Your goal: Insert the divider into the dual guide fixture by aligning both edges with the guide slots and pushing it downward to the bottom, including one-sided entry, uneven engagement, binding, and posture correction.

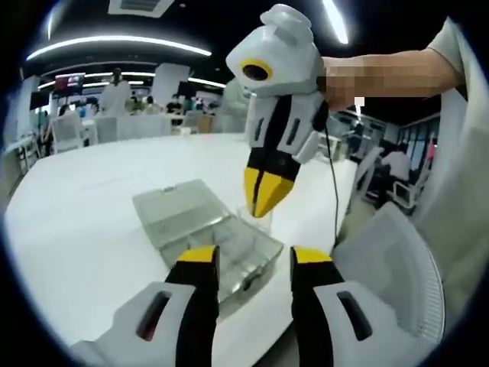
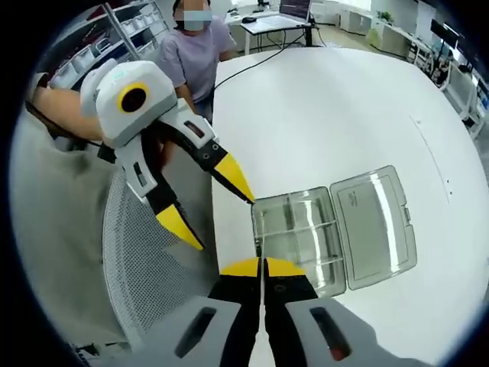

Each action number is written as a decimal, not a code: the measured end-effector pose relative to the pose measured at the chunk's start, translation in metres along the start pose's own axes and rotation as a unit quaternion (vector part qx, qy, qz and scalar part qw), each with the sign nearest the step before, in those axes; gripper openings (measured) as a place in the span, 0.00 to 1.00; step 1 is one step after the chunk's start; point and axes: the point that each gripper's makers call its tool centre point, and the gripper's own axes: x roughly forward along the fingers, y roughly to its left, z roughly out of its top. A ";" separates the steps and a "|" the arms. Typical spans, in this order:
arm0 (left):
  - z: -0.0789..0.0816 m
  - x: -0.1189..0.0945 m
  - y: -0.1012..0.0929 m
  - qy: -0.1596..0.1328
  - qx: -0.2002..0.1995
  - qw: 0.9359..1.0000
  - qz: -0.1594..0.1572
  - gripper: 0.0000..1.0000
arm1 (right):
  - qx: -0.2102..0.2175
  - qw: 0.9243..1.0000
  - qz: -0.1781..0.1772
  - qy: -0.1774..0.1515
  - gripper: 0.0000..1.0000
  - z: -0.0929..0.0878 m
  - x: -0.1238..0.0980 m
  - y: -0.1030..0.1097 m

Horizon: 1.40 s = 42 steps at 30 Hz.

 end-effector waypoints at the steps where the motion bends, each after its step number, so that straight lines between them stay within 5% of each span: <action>1: -0.001 -0.002 0.001 0.001 -0.003 1.000 0.003 0.36 | -0.010 1.000 -0.008 0.001 0.00 0.000 0.001 -0.004; 16: 0.004 -0.014 0.000 0.001 -0.012 1.000 0.022 0.50 | -0.067 0.997 -0.030 0.022 0.00 0.000 0.013 -0.021; 20: -0.006 -0.016 0.007 0.025 -0.015 0.999 0.042 0.56 | -0.081 0.996 -0.036 0.025 0.00 0.000 0.015 -0.025; 42: -0.009 -0.015 0.012 0.029 -0.024 0.998 0.055 0.63 | -0.114 0.992 -0.035 0.035 0.00 0.000 0.033 -0.033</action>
